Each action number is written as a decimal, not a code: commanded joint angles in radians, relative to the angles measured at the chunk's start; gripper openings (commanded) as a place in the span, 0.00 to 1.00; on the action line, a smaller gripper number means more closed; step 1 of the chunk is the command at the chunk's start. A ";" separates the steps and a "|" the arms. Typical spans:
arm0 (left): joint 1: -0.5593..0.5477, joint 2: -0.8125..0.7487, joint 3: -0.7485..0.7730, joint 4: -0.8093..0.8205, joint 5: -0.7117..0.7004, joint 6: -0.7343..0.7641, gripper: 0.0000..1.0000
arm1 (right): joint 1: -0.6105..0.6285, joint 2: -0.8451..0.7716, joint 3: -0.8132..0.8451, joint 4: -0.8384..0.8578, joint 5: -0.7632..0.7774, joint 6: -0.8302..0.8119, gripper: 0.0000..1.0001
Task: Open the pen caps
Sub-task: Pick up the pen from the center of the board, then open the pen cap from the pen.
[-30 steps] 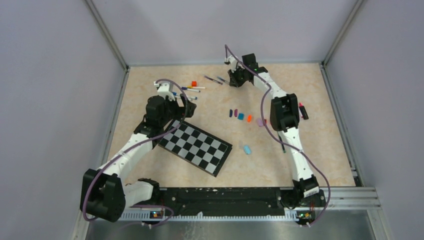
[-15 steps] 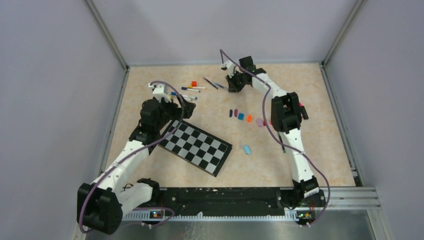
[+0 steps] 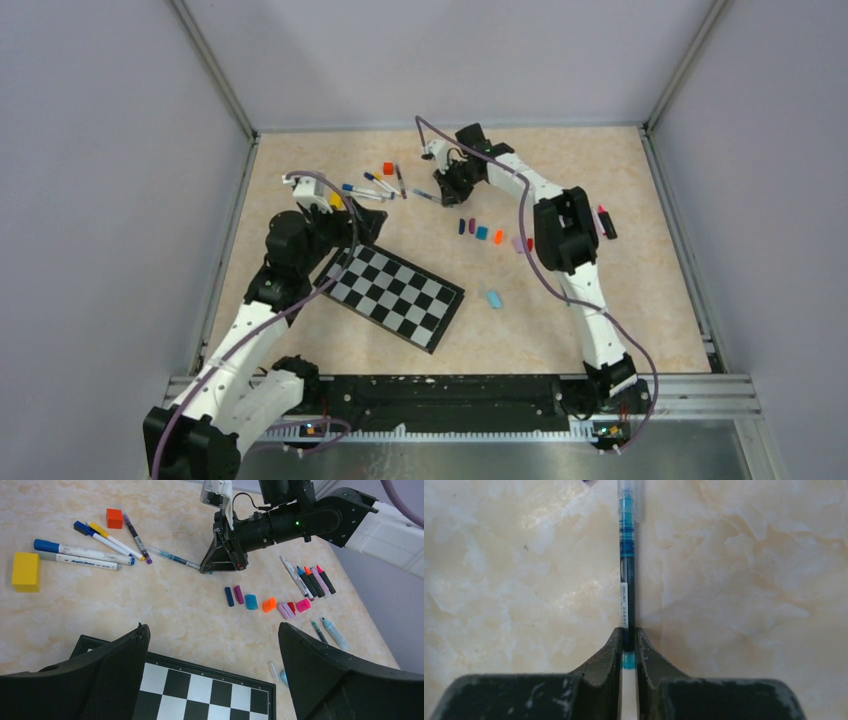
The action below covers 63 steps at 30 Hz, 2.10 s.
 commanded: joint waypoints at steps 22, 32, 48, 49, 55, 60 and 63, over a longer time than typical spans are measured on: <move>0.005 -0.041 -0.164 0.177 0.035 -0.447 0.99 | 0.031 -0.310 -0.341 0.102 -0.191 0.230 0.00; 0.005 0.147 -0.228 0.509 0.102 -0.653 0.99 | 0.032 -0.545 -0.584 0.210 -0.414 0.308 0.00; -0.008 0.318 -0.169 0.588 0.055 -0.720 0.96 | 0.080 -0.679 -0.734 0.293 -0.553 0.375 0.00; -0.010 0.321 -0.163 0.583 0.055 -0.721 0.95 | 0.085 -0.677 -0.734 0.293 -0.553 0.375 0.00; -0.013 0.343 -0.162 0.573 0.059 -0.740 0.64 | 0.100 -0.672 -0.725 0.282 -0.547 0.368 0.00; -0.016 0.361 -0.159 0.586 0.078 -0.755 0.36 | 0.102 -0.669 -0.726 0.272 -0.533 0.356 0.00; -0.019 0.367 -0.155 0.589 0.087 -0.753 0.14 | 0.103 -0.670 -0.724 0.268 -0.529 0.353 0.00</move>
